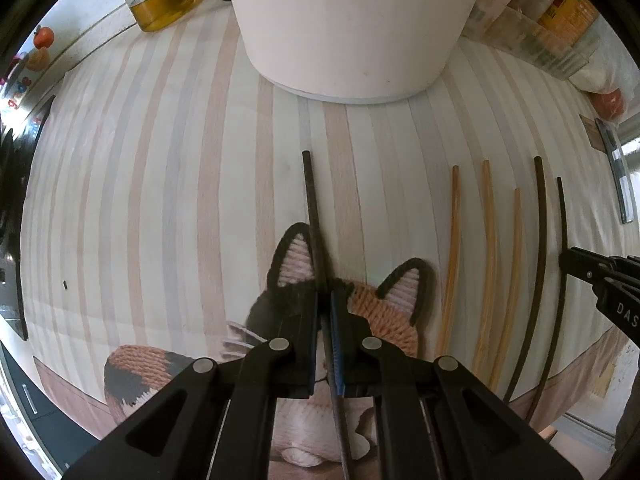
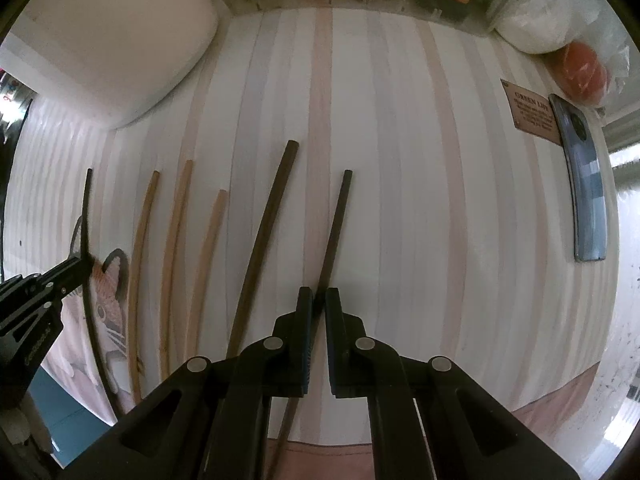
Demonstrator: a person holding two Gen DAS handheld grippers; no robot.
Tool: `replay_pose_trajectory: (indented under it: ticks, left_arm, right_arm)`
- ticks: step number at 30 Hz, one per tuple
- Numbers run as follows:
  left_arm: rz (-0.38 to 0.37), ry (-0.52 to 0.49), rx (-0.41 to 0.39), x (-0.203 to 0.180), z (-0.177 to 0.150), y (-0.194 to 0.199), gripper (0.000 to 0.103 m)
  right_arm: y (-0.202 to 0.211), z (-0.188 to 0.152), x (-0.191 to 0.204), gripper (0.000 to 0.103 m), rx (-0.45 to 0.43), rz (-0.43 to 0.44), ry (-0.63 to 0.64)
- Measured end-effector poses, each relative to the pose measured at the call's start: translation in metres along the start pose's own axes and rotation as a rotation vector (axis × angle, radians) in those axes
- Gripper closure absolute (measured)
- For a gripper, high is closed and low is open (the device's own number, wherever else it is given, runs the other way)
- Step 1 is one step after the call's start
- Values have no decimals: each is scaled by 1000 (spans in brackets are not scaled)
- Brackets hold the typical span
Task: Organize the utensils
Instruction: 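Lift the dark chopsticks off the mat with both grippers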
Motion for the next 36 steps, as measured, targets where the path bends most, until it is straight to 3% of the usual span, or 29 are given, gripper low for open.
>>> replay_pose_trajectory:
  ticks: [8, 17, 27, 36]
  left_arm:
    - [-12, 2, -8, 2, -2, 0, 99]
    - [-4, 0, -10, 1, -3, -1, 99]
    - [-7, -1, -5, 2, -3, 0, 98]
    - [17, -40, -28, -3, 1, -2, 99]
  right_arm:
    - [-4, 4, 0, 95, 48, 22, -50]
    - [-8, -3, 24, 96, 66, -59, 157]
    - [-12, 9, 16, 95, 70, -4, 19]
    - [-5, 17, -11, 97, -30, 7, -68]
Point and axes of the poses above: each gripper's, at about its wrist camera, not at the fingertips, and y roughly against the way its jaws point, x to its left, z to its top, the point moved 9 cm from there along -y, roughly the way its jaws point, and after that the axes turned 1 degree about y, right-handed, at the moved point
